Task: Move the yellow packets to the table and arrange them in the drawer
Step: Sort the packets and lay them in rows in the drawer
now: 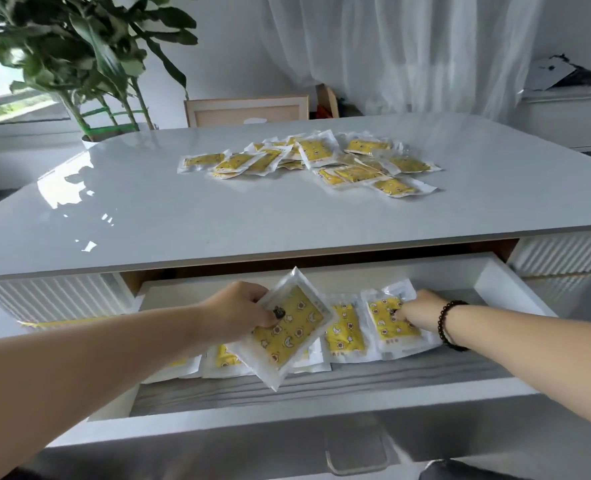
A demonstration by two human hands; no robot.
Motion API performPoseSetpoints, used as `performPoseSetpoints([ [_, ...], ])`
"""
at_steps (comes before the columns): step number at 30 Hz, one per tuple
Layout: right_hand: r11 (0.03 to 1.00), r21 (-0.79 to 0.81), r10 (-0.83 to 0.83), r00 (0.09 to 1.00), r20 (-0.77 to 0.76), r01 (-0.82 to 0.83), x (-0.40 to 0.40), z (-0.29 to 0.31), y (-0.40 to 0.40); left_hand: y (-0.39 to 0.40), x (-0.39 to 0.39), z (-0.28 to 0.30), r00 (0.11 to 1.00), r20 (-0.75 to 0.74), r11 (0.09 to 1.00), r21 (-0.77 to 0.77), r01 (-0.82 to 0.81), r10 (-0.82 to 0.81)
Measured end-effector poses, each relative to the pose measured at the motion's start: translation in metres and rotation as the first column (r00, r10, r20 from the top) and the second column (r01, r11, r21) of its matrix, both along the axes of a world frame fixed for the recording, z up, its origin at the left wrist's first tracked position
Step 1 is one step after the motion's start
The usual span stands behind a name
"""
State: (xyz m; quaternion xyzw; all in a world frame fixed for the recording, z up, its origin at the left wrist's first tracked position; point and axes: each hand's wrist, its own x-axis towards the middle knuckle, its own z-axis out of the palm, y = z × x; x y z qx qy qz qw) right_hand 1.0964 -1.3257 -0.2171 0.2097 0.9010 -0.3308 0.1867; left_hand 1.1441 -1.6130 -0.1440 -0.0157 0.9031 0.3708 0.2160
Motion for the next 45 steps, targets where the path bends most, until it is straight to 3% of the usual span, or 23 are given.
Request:
performPoseSetpoints([
  [7,0.997,0.012,0.071,0.997,0.015,-0.071,-0.005,-0.010,0.006,0.031,0.000,-0.019,0.979,0.043,0.974,0.107,-0.201,0.198],
  [12,0.960,0.278,0.058,0.998,-0.037,-0.046,-0.004,0.002,0.008,0.076,-0.005,-0.033,0.968,0.095,0.929,0.272,-0.251,0.233],
  [14,0.982,0.183,-0.025,0.989,-0.143,0.051,-0.006,0.007,0.014,0.092,-0.009,-0.038,0.973,0.097,0.917,0.323,-0.232,0.212],
  [16,0.975,-0.160,-0.177,0.973,-0.151,0.152,-0.008,0.009,0.020,0.100,-0.015,-0.039,0.978,0.074,0.917,0.341,-0.208,0.195],
  [18,0.825,-0.514,-0.284,0.959,-0.015,0.236,-0.001,0.014,0.017,0.099,-0.020,-0.042,0.974,0.072,0.909,0.350,-0.227,0.216],
  [20,0.754,-0.627,-0.232,0.972,0.024,0.196,0.002,0.018,0.011,0.095,-0.021,-0.046,0.970,0.093,0.897,0.369,-0.243,0.224],
  [25,0.733,-0.680,-0.075,0.995,-0.065,0.011,0.003,0.018,-0.001,0.097,-0.026,-0.053,0.964,0.179,0.815,0.516,-0.263,0.197],
  [28,0.772,-0.634,-0.065,0.987,-0.148,-0.045,0.000,0.013,0.001,0.096,-0.029,-0.057,0.955,0.222,0.771,0.568,-0.289,0.194],
  [31,0.734,-0.674,-0.064,0.980,-0.190,-0.082,-0.001,0.013,0.003,0.092,-0.030,-0.059,0.957,0.245,0.771,0.574,-0.275,0.158],
  [35,0.732,-0.674,-0.057,0.978,-0.202,-0.096,0.000,0.014,0.005,0.091,-0.031,-0.061,0.961,0.247,0.758,0.602,-0.252,0.123],
  [41,0.727,-0.685,-0.094,0.983,-0.157,-0.040,0.000,0.017,0.007,0.090,-0.033,-0.062,0.953,0.223,0.705,0.641,-0.303,0.207],
  [45,0.703,-0.702,0.002,0.988,-0.156,-0.112,0.003,0.021,0.008,0.090,-0.032,-0.061,0.960,0.188,0.732,0.621,-0.280,0.208],
])
